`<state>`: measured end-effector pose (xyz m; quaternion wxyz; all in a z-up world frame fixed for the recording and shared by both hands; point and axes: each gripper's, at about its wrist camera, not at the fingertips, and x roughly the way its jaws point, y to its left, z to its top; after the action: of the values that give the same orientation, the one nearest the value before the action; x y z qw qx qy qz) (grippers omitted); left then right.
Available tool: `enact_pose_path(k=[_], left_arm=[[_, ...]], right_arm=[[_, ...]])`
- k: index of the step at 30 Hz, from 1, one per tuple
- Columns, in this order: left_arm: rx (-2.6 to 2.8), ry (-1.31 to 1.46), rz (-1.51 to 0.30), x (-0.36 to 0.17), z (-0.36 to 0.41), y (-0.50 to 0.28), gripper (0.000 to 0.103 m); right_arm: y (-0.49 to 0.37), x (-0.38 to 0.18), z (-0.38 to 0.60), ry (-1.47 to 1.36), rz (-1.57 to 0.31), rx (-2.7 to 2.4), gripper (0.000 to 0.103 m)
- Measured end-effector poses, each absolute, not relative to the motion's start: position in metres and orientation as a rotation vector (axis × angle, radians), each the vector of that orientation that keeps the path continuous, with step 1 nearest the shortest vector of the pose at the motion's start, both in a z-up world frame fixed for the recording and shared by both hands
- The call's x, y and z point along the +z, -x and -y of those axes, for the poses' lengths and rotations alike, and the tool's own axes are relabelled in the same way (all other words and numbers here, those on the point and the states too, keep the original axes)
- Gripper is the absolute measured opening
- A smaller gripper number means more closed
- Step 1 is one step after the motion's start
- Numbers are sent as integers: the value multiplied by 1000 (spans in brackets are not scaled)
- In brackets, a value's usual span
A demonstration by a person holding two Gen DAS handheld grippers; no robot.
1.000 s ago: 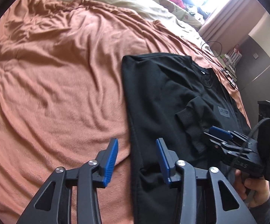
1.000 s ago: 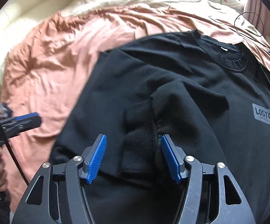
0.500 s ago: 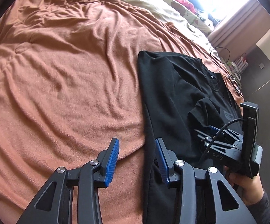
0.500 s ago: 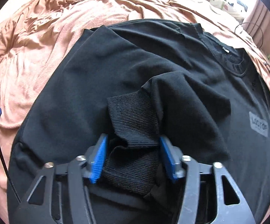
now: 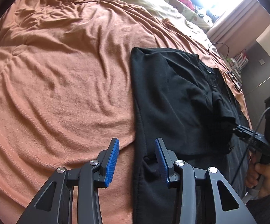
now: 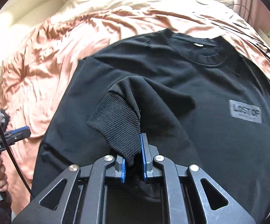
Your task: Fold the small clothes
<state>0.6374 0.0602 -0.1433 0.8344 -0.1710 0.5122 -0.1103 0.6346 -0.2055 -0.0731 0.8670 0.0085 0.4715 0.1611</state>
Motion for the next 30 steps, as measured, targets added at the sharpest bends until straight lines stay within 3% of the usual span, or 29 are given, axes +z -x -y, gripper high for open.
enact_pose_path(k=[15,17,19,21,29,30], left_arm=[[-229,280,-1103,-146,-26,-653,42],[-226,267,-1101,-146,-24,-654,42],[-220,263,-1104,-147,-24,-656,42],[-214,260,-1106,-147,-24,-658,42],[-186,237,-1111,-155,-23,-677,42],[-185,236,-1112,-156,-23,-681,42]], right_arm=[[-587,-45,374,-233,-909,135,11],[-584,-54,396,-292,-939,110,21],[-581,-59,409,-329,-940,94,60],[-577,-63,420,-353,-930,91,76],[-594,-92,447,-423,-980,80,75],[-602,-96,449,-431,-987,83,68]])
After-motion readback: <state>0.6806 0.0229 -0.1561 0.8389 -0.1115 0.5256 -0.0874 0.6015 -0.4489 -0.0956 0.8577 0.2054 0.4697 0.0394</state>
